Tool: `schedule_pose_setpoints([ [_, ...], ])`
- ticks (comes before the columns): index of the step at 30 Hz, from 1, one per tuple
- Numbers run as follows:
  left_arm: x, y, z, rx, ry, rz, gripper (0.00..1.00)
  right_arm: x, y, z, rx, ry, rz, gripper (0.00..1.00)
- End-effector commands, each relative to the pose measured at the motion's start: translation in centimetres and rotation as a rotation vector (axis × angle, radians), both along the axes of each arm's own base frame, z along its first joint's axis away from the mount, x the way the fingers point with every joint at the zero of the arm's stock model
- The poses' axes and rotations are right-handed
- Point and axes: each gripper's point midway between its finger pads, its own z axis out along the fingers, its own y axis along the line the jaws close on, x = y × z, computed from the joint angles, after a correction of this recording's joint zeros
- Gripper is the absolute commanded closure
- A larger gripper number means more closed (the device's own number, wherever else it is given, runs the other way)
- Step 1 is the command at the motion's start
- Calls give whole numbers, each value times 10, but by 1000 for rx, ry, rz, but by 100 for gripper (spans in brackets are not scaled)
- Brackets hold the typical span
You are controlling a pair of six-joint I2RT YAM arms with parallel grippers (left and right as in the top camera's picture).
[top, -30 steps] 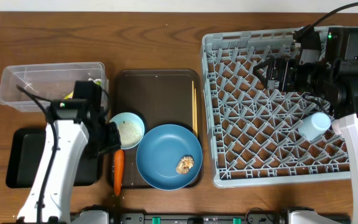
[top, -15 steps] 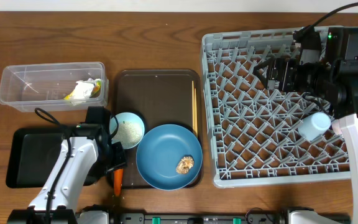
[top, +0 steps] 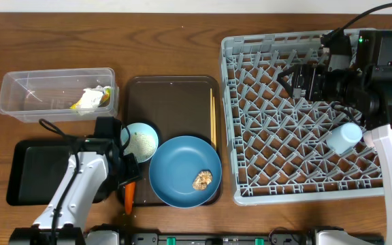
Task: Sort waste into correct bins and load items into the dishwasher rack
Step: 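Reach the left gripper down and grasp the carrot, then move the carrot left and drop it onto the black tray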
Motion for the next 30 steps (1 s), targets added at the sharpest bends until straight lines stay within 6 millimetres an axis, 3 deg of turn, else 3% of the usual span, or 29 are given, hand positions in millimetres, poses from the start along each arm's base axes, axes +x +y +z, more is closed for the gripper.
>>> schedule_pose_setpoints([
  [1, -8, -1, -8, -3, 23, -10, 44, -1, 3, 3, -3, -7, 8, 11],
  [7, -7, -1, -11, -2, 19, 0, 46, -1, 3, 2, -3, -4, 8, 11],
  [12, 1, -5, -12, -27, -15, 0, 67, -1, 3, 2, -3, -4, 8, 11],
  [16, -1, -10, -11, -55, -10, 0, 67, -2, 3, 1, -3, 1, 8, 11],
  [19, -6, -10, -13, -54, 10, 18, 73, -3, 3, 1, -3, 4, 8, 11],
  [30, -5, -10, -27, -52, -13, 122, 73, -3, 3, 1, -3, 4, 8, 12],
])
